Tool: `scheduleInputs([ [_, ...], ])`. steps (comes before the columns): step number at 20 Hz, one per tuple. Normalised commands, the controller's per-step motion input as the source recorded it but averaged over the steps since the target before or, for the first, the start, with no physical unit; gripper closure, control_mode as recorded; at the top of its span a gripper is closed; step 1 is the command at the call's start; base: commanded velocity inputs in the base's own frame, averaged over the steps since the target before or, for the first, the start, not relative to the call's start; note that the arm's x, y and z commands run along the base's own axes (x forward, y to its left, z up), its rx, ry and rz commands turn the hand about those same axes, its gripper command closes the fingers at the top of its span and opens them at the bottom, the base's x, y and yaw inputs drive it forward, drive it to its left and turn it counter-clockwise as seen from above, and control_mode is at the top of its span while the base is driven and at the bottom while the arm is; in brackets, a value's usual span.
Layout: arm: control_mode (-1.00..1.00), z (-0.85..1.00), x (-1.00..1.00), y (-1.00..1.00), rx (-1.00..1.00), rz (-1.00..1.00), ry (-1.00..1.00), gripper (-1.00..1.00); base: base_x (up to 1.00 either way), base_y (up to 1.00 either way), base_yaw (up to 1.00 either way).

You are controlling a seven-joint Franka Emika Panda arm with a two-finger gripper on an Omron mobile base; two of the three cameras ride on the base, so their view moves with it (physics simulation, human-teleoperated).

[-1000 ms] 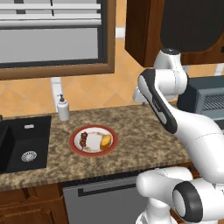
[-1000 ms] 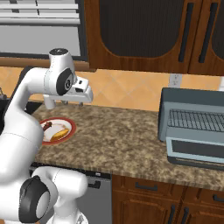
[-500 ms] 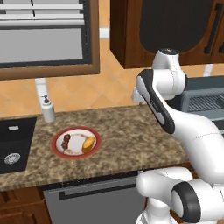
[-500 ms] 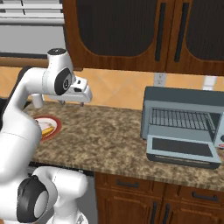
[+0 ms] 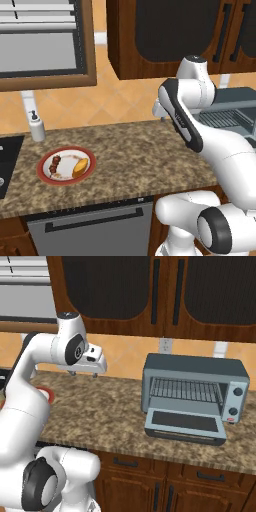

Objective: Pick up the kebab skewer and baguette bread, and place them inside the toaster oven. Close the toaster oven door and start by setting the timer.

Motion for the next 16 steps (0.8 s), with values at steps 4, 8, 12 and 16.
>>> scheduleInputs([
  [4,1.0,0.0,0.0,0.0,0.0,0.0,0.0,-1.0,0.0,-0.13,0.0],
  [8,1.0,0.0,0.0,0.0,0.0,0.0,0.0,-1.0,0.0,-0.12,0.0],
  [12,1.0,0.0,0.0,0.0,0.0,0.0,0.0,-1.0,0.0,0.0,0.0],
  [16,1.0,0.0,0.0,0.0,0.0,0.0,0.0,-1.0,0.0,0.0,0.0],
])
